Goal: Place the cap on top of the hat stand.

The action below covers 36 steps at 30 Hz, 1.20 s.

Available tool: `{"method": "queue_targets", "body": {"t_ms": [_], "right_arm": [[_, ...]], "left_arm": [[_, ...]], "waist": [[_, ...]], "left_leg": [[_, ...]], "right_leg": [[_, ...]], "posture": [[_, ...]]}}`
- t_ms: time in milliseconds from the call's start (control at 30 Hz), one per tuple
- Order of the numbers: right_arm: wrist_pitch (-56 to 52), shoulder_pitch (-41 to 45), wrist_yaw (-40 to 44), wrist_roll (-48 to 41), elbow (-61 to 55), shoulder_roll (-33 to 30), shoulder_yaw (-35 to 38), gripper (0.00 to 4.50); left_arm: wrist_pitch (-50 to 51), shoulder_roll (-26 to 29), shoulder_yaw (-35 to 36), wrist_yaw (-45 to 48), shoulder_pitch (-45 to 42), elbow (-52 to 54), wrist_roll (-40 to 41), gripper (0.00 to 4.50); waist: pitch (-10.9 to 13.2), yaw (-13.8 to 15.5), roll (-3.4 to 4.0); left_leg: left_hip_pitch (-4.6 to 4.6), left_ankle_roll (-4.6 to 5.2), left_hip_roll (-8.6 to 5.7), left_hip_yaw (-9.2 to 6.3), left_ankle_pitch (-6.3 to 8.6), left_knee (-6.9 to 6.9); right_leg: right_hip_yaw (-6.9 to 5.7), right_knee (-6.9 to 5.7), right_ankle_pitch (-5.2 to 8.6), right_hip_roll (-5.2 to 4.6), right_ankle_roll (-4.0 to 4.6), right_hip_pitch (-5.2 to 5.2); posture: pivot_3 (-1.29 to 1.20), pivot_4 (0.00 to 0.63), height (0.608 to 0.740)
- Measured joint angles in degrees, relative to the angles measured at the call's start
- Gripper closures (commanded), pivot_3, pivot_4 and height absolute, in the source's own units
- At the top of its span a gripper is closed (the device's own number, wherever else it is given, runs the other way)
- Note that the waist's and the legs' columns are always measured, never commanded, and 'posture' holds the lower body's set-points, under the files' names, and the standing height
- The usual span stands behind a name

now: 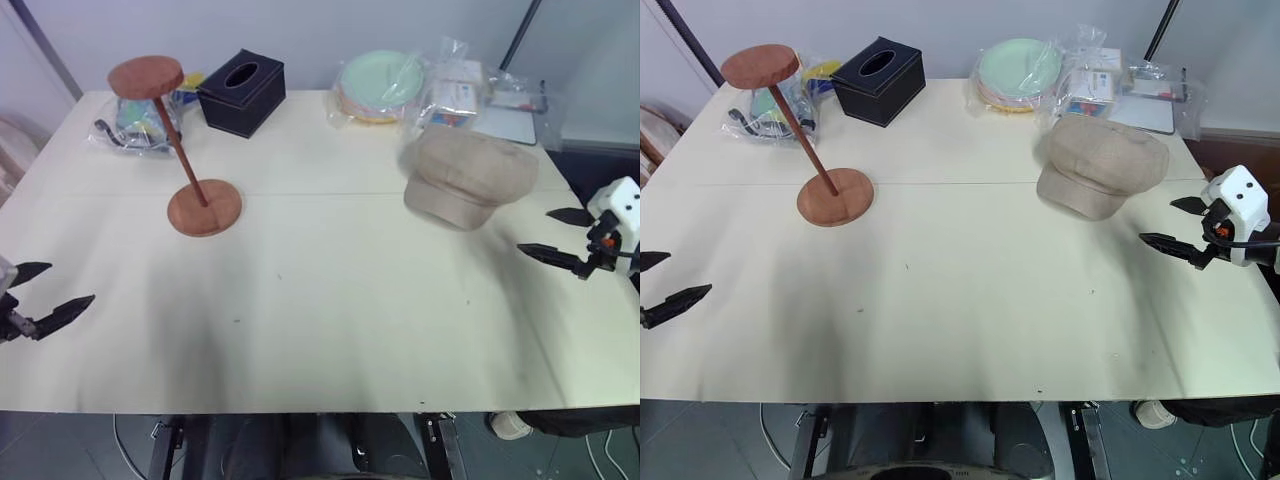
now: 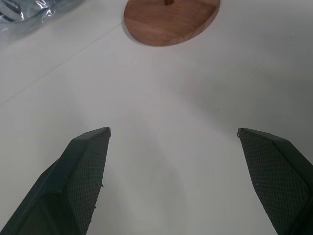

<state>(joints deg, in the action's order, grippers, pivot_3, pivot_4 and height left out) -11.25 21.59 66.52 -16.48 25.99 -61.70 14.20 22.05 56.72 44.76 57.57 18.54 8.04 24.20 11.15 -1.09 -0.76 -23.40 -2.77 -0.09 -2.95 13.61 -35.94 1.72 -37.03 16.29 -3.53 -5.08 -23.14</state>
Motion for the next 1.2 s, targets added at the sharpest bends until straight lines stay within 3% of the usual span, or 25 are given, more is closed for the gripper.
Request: {"method": "queue_targets", "body": {"t_ms": [533, 667, 833, 1000, 1200], "right_arm": [[1.8, -0.5, -1.5, 0.5, 2.3, 0.0, 0.1, 0.0], [2.4, -0.5, -3.7, 2.1, 1.4, 0.2, -0.1, 0.0], [-1.5, -2.5, -10.3, 5.5, -13.6, 1.7, -2.2, 0.0], [-10.8, -3.3, -21.6, 13.4, -32.3, 7.2, -9.3, 0.0], [-12.5, 1.0, -35.7, 30.6, -33.5, 14.7, -21.9, 0.0]], "left_arm": [[2.4, 0.0, -0.2, 1.2, -3.2, -0.6, 0.4, 0.14], [6.3, 0.0, -1.6, 1.4, -6.0, 2.5, 3.9, 0.14], [15.4, 0.0, -5.1, 0.8, -12.8, 13.3, 15.3, 0.14], [21.1, 0.0, -13.3, -0.6, -19.8, 20.7, 23.9, 0.14], [22.8, -1.3, -22.8, -3.0, -30.6, 20.8, 27.2, 0.14]], "waist": [[0.0, 0.0, 0.0], [0.0, 0.1, 0.0], [0.0, 0.0, 0.02], [0.0, 0.0, 0.01], [0.0, 0.2, -0.03]], "left_leg": [[0.01, 0.0, -0.04, 0.0, 0.0, -0.09], [0.01, 0.0, -0.03, -0.02, 0.0, -0.15], [0.02, 0.0, -0.01, -0.06, 0.0, -0.18], [0.04, -0.03, -0.07, -0.16, -0.02, -0.22], [0.02, -0.05, -0.15, -0.17, -0.04, -0.29]], "right_leg": [[0.0, -0.1, -0.09, 0.05, -0.16, 0.02], [0.0, -0.14, -0.1, 0.04, -0.19, 0.03], [0.0, -0.25, -0.14, 0.04, -0.26, 0.03], [0.0, -0.39, -0.17, 0.18, -0.3, 0.01], [0.0, -0.42, -0.17, 0.18, -0.29, 0.02]], "posture": [[0.0, 0.15, 0.74], [0.0, 0.15, 0.74], [0.0, 0.15, 0.74], [0.0, 0.15, 0.74], [0.0, 0.15, 0.74]]}}
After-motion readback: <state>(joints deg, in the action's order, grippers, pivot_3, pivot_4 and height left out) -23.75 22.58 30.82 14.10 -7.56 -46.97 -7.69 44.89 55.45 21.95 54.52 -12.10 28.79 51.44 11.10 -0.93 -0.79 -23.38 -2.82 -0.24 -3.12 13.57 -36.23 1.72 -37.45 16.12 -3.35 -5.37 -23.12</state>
